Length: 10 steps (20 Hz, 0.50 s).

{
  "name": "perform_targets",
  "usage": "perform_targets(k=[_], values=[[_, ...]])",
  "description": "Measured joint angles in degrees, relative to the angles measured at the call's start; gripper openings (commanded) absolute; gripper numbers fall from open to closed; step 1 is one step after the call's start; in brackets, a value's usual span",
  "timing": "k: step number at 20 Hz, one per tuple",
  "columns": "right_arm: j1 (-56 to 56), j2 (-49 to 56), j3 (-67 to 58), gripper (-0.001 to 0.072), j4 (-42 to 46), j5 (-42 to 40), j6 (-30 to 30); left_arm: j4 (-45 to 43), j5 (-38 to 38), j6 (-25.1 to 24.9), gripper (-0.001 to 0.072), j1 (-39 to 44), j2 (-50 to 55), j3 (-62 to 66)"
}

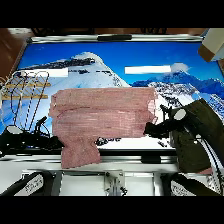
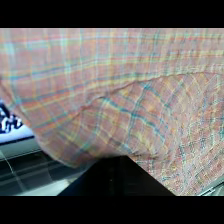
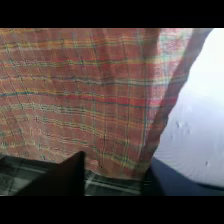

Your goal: Fold the shirts.

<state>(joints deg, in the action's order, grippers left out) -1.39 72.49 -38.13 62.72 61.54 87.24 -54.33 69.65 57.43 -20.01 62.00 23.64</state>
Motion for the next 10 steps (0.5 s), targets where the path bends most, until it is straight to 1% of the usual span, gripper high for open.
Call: perform_targets(k=[2, 4, 10], values=[[-0.5, 0.4, 0.0, 0.0054, 0.2, -1.0, 0.2, 0.0, -0.1, 0.0, 0.0028, 0.0, 0.0, 0.2], [-1.0, 0.3, -0.9, 0.0053, 0.9, -2.1, -0.9, 0.0, 0.5, -0.1, 0.0028, 0.0, 0.0, 1.5], [-1.1, -2.0, -10.1, 0.0052, 5.2, -2.7, -3.8, 0.2, 4.3, -2.3, 0.0027, 0.0, -0.7, 12.9]])
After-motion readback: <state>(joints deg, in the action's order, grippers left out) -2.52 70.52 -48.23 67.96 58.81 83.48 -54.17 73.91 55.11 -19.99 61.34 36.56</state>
